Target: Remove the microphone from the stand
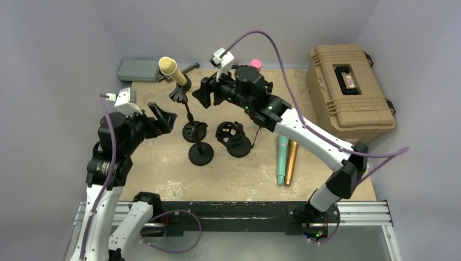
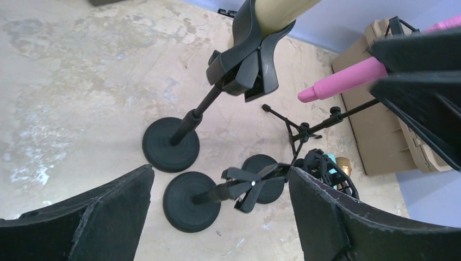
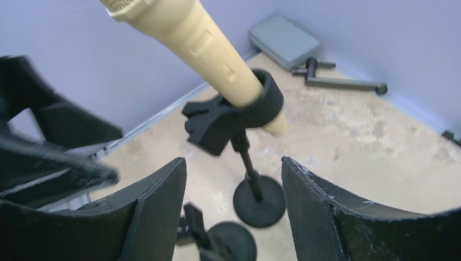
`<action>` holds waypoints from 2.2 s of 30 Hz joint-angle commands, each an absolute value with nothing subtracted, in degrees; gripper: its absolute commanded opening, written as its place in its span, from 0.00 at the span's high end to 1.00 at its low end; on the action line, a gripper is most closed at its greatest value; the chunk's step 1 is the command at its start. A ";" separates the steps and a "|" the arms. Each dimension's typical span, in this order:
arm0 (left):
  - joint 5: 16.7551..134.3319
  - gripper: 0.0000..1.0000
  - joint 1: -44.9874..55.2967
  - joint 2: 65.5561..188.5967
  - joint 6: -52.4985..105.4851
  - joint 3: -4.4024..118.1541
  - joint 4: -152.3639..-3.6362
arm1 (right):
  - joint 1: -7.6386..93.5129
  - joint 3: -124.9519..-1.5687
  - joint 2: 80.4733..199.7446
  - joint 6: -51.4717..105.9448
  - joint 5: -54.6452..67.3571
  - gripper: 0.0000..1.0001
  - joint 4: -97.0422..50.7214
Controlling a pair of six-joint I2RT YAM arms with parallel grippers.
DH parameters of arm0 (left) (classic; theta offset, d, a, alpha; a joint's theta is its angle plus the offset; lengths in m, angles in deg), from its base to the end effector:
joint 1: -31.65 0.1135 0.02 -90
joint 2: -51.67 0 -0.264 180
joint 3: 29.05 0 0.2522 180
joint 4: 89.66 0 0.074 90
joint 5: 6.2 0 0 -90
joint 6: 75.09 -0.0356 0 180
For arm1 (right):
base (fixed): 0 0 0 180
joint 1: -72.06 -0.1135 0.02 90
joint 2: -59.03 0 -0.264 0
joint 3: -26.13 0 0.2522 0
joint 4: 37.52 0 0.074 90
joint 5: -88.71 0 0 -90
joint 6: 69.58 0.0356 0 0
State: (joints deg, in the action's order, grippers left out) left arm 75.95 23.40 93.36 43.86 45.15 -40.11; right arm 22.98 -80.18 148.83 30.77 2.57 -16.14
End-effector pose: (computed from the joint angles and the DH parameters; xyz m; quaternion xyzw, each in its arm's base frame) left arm 0.1379 -0.0249 0.3926 -0.1041 0.7964 -0.2414 0.5446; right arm 0.2405 0.2812 0.4399 -0.2656 0.6869 0.3566 0.5748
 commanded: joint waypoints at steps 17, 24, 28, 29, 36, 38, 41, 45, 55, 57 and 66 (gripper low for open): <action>80.12 0.09 23.83 80.18 42.41 44.45 -27.43 | 16.70 -98.12 166.27 10.64 -9.91 0.32 -32.97; 78.04 0.04 23.83 82.52 42.08 43.38 -31.66 | 16.70 -101.72 169.85 9.61 -9.26 0.36 -33.96; 78.66 0.00 23.83 84.25 40.74 41.36 -40.40 | 16.69 -106.29 172.62 10.63 -9.74 0.46 -31.17; 78.48 0.00 23.83 84.94 39.70 40.82 -42.97 | 16.76 -106.65 172.86 10.80 -9.72 0.48 -30.99; 79.56 0.00 23.75 92.24 33.33 31.96 -70.73 | 16.73 -107.67 173.10 13.97 -8.03 0.61 -29.87; 78.38 0.00 23.76 95.28 32.93 29.56 -76.88 | 16.69 -107.47 173.14 14.07 -8.55 0.66 -29.71; 74.25 0.00 23.74 99.86 29.86 27.56 -83.35 | 16.74 -107.77 173.22 14.01 -8.86 0.73 -28.84; 75.12 0.00 23.01 99.86 25.20 19.18 -98.01 | 16.71 -107.43 172.93 14.23 -8.35 0.74 -28.77; 67.39 0.08 22.70 103.54 24.19 16.85 -108.50 | 16.61 -107.48 172.93 14.63 -7.52 0.78 -28.20; 67.29 0.08 22.53 104.21 23.49 17.23 -108.84 | 16.53 -107.67 172.83 14.90 -7.36 0.78 -28.13; 66.95 0.14 22.34 105.33 21.77 18.72 -109.03 | 15.93 -108.32 172.90 15.50 -7.08 0.79 -27.82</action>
